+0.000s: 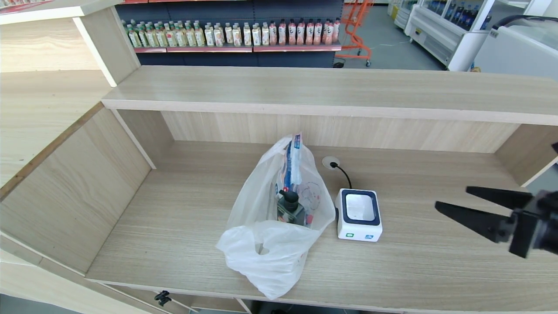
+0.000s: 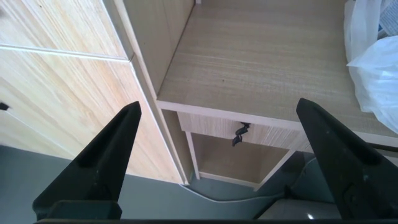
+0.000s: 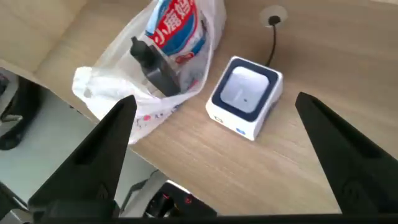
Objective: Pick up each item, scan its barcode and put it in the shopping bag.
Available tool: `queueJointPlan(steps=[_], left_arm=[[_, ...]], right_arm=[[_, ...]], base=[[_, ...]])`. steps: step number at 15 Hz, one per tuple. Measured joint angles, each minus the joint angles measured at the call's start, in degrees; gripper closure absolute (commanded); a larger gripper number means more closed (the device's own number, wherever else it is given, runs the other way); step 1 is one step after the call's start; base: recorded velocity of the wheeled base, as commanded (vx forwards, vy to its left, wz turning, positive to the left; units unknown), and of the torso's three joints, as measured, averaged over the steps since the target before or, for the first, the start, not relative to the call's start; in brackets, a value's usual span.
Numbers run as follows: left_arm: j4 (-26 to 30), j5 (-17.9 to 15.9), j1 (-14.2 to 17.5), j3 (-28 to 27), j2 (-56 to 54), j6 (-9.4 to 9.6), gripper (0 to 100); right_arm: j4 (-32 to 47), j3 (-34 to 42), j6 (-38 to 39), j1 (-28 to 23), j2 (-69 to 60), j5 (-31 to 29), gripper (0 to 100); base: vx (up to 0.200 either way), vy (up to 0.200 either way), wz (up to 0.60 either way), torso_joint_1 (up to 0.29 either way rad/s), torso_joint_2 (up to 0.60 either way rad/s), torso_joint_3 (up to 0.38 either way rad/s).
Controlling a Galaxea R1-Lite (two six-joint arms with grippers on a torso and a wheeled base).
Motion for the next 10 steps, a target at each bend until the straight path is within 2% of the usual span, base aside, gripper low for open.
queueJointPlan(steps=[3, 7, 10], left_arm=[[0.00, 0.00, 0.00, 0.00, 0.00, 0.00, 0], [-0.01, 0.00, 0.00, 0.00, 0.00, 0.00, 0], [-0.01, 0.00, 0.00, 0.00, 0.00, 0.00, 0]], right_arm=[[9.42, 10.50, -0.56, -4.28, -23.39, -8.37, 0], [18.99, 24.13, -2.71, -9.45, -50.05, -15.54, 0], [21.05, 27.71, -1.58, -11.00, -58.49, -17.08, 0]], base=[[0.000, 0.000, 0.00, 0.000, 0.00, 0.000], [0.000, 0.000, 0.00, 0.000, 0.00, 0.000], [0.000, 0.000, 0.00, 0.000, 0.00, 0.000]])
